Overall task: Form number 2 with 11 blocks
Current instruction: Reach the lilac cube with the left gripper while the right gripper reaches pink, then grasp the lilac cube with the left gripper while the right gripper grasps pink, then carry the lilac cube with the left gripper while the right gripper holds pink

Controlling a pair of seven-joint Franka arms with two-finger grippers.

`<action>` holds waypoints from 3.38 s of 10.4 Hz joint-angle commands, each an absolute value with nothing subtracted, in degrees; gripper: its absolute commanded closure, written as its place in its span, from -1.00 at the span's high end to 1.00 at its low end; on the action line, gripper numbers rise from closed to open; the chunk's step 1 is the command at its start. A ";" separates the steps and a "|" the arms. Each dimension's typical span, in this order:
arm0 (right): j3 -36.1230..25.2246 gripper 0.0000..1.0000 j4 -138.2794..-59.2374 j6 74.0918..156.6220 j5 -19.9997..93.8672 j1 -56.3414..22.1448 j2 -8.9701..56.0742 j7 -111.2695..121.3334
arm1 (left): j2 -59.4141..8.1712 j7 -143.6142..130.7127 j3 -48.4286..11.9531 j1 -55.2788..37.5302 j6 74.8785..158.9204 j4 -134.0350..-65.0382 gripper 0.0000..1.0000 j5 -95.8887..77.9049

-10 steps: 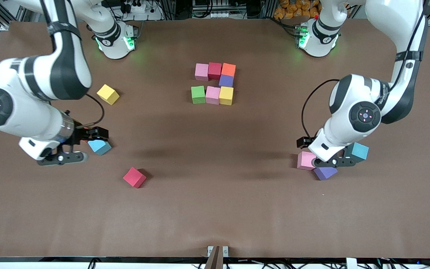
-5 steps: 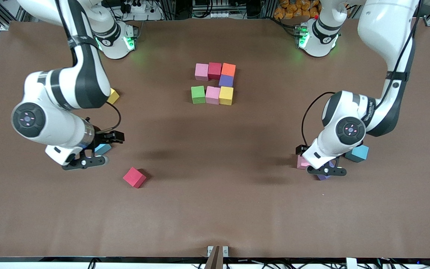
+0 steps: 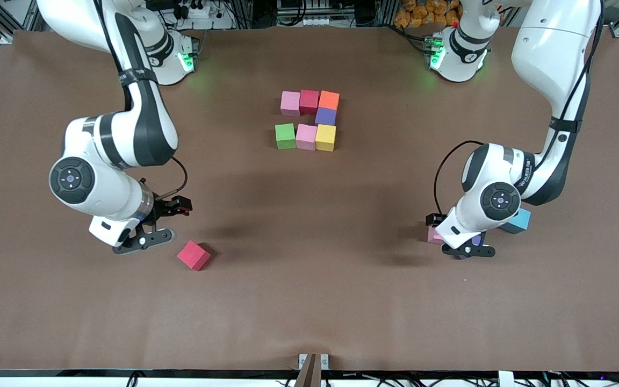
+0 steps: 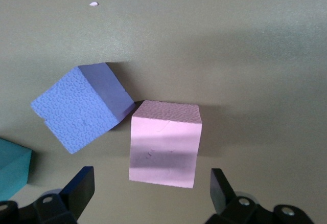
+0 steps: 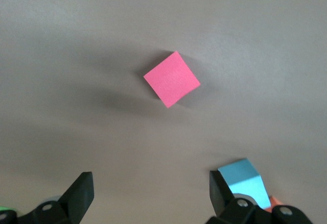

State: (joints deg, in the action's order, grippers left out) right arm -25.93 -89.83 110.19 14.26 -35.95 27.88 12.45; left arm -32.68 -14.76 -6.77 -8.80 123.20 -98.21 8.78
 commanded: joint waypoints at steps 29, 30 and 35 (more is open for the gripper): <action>-17.58 -0.38 -91.32 130.44 23.82 -33.22 39.82 21.92 | -34.81 -24.67 -7.82 -17.03 128.85 -96.50 -0.56 4.31; -17.58 -0.38 -91.41 129.04 23.82 -33.40 39.03 19.27 | -34.72 -28.09 -7.91 -19.40 128.85 -95.72 -0.56 4.31; -17.93 -0.42 -94.29 122.44 22.86 -33.92 31.05 10.21 | -35.07 -43.39 -10.63 -27.15 128.93 -94.40 -0.55 4.31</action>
